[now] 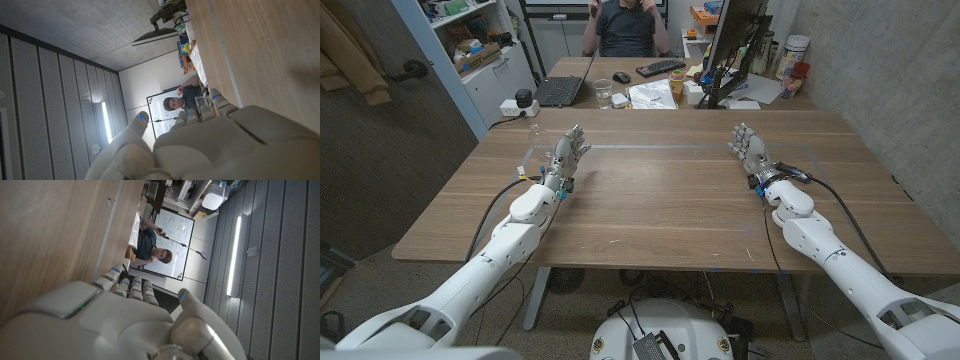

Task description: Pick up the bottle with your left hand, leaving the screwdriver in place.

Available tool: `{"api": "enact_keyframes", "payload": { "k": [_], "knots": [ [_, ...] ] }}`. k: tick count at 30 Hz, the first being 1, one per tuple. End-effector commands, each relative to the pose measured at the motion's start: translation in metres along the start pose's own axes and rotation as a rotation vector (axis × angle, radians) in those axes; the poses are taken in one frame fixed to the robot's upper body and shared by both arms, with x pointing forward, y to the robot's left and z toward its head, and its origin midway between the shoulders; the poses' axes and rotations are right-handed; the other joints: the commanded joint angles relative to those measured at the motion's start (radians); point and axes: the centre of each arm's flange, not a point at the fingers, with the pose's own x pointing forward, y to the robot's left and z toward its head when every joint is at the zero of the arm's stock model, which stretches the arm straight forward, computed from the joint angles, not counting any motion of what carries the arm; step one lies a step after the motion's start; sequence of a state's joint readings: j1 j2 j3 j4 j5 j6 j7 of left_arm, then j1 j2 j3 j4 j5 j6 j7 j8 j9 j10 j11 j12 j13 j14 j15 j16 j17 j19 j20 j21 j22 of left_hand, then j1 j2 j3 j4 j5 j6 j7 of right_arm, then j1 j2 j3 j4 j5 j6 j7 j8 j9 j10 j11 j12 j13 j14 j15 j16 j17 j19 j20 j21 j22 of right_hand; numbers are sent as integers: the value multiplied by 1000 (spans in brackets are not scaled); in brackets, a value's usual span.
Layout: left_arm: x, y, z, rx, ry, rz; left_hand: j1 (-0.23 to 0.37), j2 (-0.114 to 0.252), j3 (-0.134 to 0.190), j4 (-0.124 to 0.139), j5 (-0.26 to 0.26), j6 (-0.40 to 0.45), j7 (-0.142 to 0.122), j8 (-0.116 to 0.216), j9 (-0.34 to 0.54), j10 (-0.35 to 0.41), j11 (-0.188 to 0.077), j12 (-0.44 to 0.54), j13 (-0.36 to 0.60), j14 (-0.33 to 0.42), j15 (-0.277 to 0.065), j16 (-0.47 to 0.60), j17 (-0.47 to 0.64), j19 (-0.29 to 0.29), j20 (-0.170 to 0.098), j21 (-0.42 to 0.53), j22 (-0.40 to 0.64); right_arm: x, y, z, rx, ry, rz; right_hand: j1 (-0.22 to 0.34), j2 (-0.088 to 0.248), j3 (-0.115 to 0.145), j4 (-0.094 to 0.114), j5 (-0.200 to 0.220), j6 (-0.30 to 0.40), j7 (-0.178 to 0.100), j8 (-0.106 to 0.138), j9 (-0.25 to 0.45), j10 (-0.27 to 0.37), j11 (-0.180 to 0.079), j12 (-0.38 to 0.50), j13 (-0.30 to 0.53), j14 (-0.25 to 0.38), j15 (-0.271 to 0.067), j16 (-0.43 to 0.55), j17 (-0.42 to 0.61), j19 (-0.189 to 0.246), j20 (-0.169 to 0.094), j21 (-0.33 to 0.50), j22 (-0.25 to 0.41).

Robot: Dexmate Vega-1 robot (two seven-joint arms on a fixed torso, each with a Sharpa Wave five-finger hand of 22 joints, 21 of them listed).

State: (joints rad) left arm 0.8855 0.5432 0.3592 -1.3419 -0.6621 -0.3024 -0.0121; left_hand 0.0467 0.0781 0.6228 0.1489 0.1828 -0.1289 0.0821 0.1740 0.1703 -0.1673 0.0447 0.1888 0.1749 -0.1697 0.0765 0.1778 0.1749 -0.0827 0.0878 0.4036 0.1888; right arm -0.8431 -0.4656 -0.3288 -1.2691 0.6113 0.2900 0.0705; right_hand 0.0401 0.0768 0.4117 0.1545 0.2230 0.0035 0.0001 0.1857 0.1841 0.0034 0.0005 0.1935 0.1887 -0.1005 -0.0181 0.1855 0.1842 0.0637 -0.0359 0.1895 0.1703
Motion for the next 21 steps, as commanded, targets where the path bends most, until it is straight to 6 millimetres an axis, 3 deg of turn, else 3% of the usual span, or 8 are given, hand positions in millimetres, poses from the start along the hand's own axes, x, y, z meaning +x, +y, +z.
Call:
{"api": "enact_keyframes", "payload": {
  "k": [1, 9, 11, 21],
  "knots": [
    [-19, 3, -4, -11, -3, 5, 1, 61, 7, 1, 6, -10, -1, 6, 3, -22, 2, 4, 3, -18, 2, 7, 3, -12, -2, 7, 3, -2, 0, -7, -5, 10, 12, 0, 52, 6, -1, 6, 3, -5, 8, 4, -1, 4, 5, 5, -8, -1, 7, 4, 8, 2, 6, 3],
    [-32, -1, 5, 46, -40, 43, 1, 59, 5, 1, 6, -9, -4, 7, 3, -21, 0, 5, 3, -16, 1, 7, 3, -11, 16, 6, 3, -2, -2, -7, -7, 13, 18, 0, 52, 7, -2, 6, 2, -5, 8, 3, 0, 3, 5, 5, -7, -1, 8, 4, 8, 2, 6, 3],
    [-35, -2, 8, 105, -33, 47, 1, 58, 5, 1, 6, -7, -5, 7, 3, -19, -1, 6, 3, -14, 1, 8, 3, -9, 14, 6, 3, -2, -3, -7, -7, 11, 17, 0, 52, 7, -2, 6, 2, -6, 7, 3, 0, 2, 5, 5, -8, -2, 7, 4, 8, 2, 6, 3],
    [-61, -13, 8, 61, -12, 128, -1, 55, 2, 1, 6, -4, -3, 8, 3, -18, 0, 5, 3, -18, 1, 6, 4, -13, 8, 3, 3, -1, -7, -6, -16, 12, 23, -1, 51, 6, -1, 6, 2, -6, 7, 4, -1, 3, 5, 5, -8, -3, 7, 4, 8, 2, 6, 3]
  ]
}}
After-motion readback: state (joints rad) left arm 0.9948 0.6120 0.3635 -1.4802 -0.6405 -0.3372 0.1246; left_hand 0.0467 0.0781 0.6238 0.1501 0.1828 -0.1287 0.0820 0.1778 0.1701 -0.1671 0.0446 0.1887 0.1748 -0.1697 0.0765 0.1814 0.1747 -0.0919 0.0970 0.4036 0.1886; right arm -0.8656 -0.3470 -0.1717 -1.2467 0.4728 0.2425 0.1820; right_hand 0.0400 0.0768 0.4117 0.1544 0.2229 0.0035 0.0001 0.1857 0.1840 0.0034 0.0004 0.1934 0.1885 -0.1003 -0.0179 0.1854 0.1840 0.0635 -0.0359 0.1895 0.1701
